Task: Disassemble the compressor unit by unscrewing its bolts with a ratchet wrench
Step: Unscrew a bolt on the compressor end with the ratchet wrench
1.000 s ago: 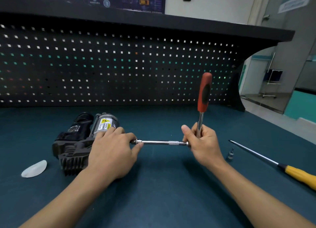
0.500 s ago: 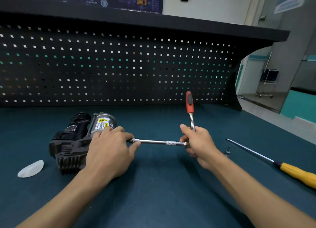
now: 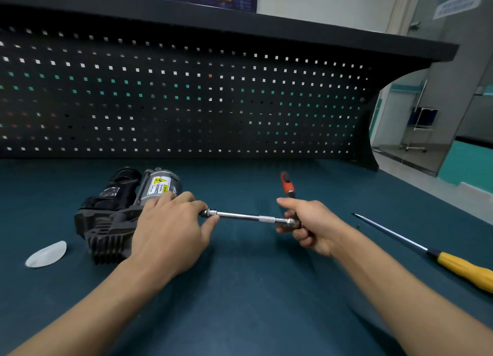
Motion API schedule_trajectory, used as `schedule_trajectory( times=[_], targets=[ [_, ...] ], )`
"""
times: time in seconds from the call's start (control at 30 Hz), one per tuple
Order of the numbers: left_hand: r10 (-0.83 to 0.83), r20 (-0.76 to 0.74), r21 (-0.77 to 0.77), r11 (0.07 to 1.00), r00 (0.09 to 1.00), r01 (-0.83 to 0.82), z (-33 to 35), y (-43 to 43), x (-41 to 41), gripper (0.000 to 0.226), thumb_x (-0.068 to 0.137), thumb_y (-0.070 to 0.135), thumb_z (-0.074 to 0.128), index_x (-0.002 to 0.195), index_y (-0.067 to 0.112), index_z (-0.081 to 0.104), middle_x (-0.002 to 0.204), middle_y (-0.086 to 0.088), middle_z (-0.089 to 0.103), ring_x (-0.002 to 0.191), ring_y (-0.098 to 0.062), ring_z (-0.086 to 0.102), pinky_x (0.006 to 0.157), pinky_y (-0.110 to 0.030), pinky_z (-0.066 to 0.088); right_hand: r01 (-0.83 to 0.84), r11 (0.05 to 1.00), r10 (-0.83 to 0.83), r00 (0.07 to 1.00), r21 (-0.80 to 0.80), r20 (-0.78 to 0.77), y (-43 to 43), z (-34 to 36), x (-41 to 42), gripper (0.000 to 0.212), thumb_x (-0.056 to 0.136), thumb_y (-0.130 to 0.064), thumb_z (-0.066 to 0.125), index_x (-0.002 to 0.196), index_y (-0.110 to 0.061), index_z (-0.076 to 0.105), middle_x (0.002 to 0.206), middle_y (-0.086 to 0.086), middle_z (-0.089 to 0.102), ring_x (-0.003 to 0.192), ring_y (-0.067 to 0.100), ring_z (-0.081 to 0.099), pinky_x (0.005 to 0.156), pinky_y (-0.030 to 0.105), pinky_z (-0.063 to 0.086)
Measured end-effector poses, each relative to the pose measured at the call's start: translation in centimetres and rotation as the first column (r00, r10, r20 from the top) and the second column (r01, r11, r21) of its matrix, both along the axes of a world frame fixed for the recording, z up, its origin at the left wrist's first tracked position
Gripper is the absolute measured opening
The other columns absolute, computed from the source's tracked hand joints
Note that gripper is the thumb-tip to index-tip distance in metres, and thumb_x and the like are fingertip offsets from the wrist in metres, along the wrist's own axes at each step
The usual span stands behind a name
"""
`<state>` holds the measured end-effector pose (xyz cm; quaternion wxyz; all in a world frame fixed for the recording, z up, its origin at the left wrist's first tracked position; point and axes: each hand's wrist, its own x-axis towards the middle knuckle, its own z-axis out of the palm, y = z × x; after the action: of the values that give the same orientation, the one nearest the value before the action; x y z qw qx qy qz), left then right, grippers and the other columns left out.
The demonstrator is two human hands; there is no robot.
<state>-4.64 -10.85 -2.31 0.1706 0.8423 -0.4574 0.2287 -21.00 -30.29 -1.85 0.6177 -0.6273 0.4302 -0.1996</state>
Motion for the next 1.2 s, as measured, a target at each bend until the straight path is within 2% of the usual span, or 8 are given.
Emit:
schedule_trajectory(
  times=[0.1, 0.23, 0.6, 0.73, 0.87, 0.93, 1.07, 1.2],
  targets=[
    [-0.01, 0.014, 0.007, 1.0, 1.0, 0.01, 0.0, 0.1, 0.0, 0.038, 0.091, 0.061, 0.044, 0.103, 0.036, 0.069, 0.099, 0.014, 0.062, 0.1, -0.018, 0.054, 0.09, -0.034, 0.037, 0.022, 0.974, -0.015, 0.999, -0.226, 0.033, -0.1, -0.5, 0.1, 0.045, 0.085, -0.056, 0.07, 0.081, -0.019, 0.045, 0.065, 0.008, 0.072, 0.036, 0.013, 0.036, 0.036, 0.021, 0.028],
    [-0.019, 0.025, 0.027, 0.999, 1.0, 0.019, -0.1, 0.2, 0.1, 0.034, 0.093, 0.058, 0.042, 0.106, 0.036, 0.065, 0.1, 0.015, 0.063, 0.102, -0.017, 0.054, 0.093, -0.034, 0.037, 0.144, 0.807, -0.033, 0.979, -0.573, 0.199, -0.1, -2.1, 0.1, 0.05, 0.08, -0.046, 0.081, 0.066, -0.015, 0.044, 0.054, 0.004, 0.052, 0.04, 0.019, 0.046, 0.043, 0.026, 0.038],
    [-0.115, 0.023, 0.283, 0.953, 0.993, 0.104, 1.3, 0.2, 0.9, 0.037, 0.098, 0.055, 0.029, 0.129, 0.043, 0.047, 0.114, 0.018, 0.059, 0.109, -0.016, 0.048, 0.093, -0.033, 0.036, 0.302, 0.583, 0.09, 0.898, -0.754, 0.43, -0.6, -3.1, 0.0, 0.039, 0.082, -0.028, 0.082, 0.062, -0.012, 0.053, 0.054, 0.003, 0.058, 0.045, 0.005, 0.045, 0.048, 0.018, 0.04],
    [-0.216, -0.304, 0.351, 0.88, 0.928, 0.32, 3.4, -0.8, 2.7, 0.03, 0.095, 0.061, 0.04, 0.106, 0.038, 0.058, 0.085, 0.016, 0.064, 0.086, -0.007, 0.058, 0.073, -0.027, 0.043, 0.347, 0.525, 0.104, 0.88, -0.777, 0.463, -0.8, -3.2, 0.3, 0.039, 0.083, -0.034, 0.079, 0.063, -0.012, 0.053, 0.056, 0.003, 0.056, 0.045, 0.009, 0.045, 0.048, 0.02, 0.041],
    [-0.29, -0.492, 0.29, 0.835, 0.821, 0.468, 4.0, -1.8, 3.8, 0.026, 0.097, 0.054, 0.046, 0.09, 0.037, 0.064, 0.071, 0.014, 0.069, 0.072, -0.007, 0.064, 0.076, -0.033, 0.053, 0.383, 0.469, 0.089, 0.876, -0.796, 0.475, -0.6, -3.0, 0.8, 0.042, 0.088, -0.042, 0.068, 0.066, -0.01, 0.049, 0.058, 0.004, 0.053, 0.049, 0.017, 0.046, 0.049, 0.027, 0.041],
    [-0.295, -0.488, 0.282, 0.837, 0.821, 0.469, 3.8, -2.2, 4.2, 0.025, 0.098, 0.052, 0.048, 0.087, 0.038, 0.064, 0.067, 0.016, 0.067, 0.066, -0.006, 0.061, 0.072, -0.033, 0.051, 0.372, 0.521, 0.083, 0.874, -0.768, 0.48, -0.4, -2.6, 1.3, 0.048, 0.092, -0.044, 0.06, 0.066, -0.006, 0.047, 0.056, 0.007, 0.053, 0.049, 0.019, 0.047, 0.051, 0.032, 0.042],
    [-0.28, -0.452, 0.281, 0.857, 0.847, 0.433, 3.4, -2.4, 4.6, 0.025, 0.097, 0.053, 0.048, 0.08, 0.042, 0.063, 0.061, 0.024, 0.059, 0.058, 0.001, 0.053, 0.065, -0.027, 0.045, 0.213, 0.711, 0.078, 0.923, -0.67, 0.377, -1.3, -1.2, 1.7, 0.046, 0.098, -0.036, 0.053, 0.064, -0.006, 0.047, 0.051, 0.002, 0.058, 0.044, 0.008, 0.047, 0.046, 0.021, 0.039],
    [-0.27, -0.454, 0.277, 0.863, 0.849, 0.423, 3.3, -2.4, 4.5, 0.025, 0.097, 0.053, 0.049, 0.08, 0.04, 0.064, 0.066, 0.018, 0.063, 0.065, -0.003, 0.057, 0.073, -0.033, 0.05, 0.07, 0.943, 0.0, 0.978, -0.327, 0.208, -1.5, -0.2, 1.5, 0.032, 0.097, -0.036, 0.06, 0.076, -0.014, 0.051, 0.056, 0.002, 0.06, 0.038, 0.009, 0.042, 0.035, 0.02, 0.028]
  ],
)
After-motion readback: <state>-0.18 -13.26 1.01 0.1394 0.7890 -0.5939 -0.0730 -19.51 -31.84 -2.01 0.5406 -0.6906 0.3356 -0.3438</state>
